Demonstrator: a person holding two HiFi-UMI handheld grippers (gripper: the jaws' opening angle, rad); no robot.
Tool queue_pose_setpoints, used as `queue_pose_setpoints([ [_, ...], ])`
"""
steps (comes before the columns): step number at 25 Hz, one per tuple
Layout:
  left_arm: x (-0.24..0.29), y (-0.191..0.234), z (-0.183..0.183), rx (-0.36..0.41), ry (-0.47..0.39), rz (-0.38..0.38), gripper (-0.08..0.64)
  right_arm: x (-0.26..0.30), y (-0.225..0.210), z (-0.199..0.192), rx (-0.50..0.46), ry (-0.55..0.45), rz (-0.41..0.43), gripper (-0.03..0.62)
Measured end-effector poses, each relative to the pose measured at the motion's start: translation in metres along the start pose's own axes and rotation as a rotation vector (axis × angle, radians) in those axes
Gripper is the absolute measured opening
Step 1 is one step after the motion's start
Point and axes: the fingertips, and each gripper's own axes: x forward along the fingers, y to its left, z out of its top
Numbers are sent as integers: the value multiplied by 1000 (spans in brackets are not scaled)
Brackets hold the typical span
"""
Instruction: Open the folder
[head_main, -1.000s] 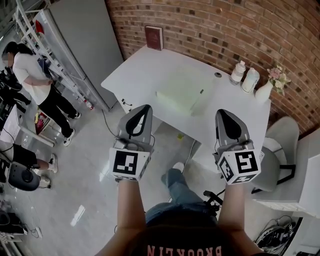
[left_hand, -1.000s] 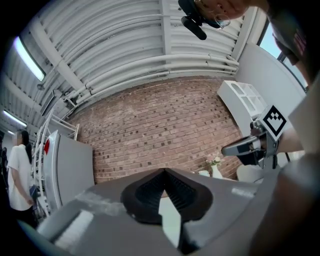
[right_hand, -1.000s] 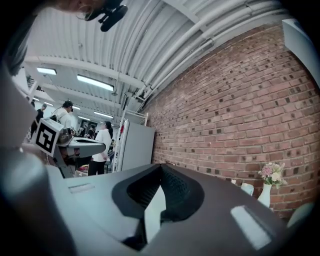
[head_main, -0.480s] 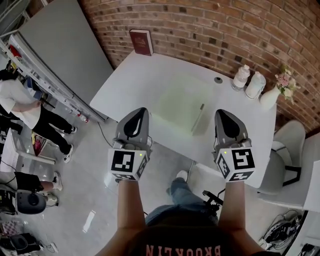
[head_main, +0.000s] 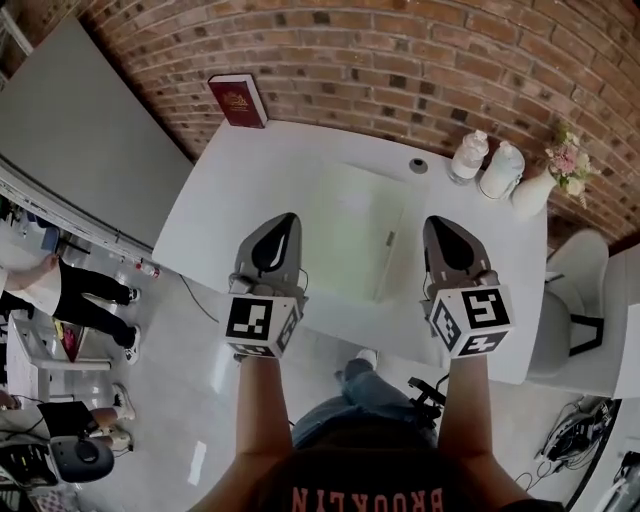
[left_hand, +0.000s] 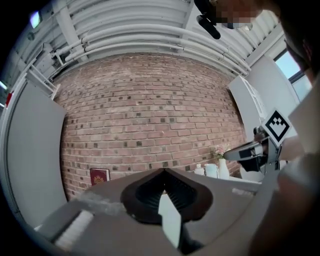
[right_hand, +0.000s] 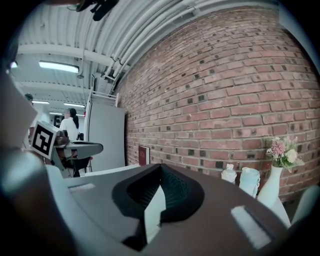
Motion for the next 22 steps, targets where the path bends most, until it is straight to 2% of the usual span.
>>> queue_pose_setpoints([
  [4,21,2,-10,-20,12,-39,-2,11,-6,-5,-2,20,-12,2],
  [11,43,4,-21,-23,39,-115,-2,16,-24,-15,24,44,-133,2],
  [21,69,-8,-27,8,59,-337,-1,7,-19,-21,113,21,-252,1],
  [22,69,-10,-29,17,65,-360,29,7,-18,-23,116,27,-262,0],
])
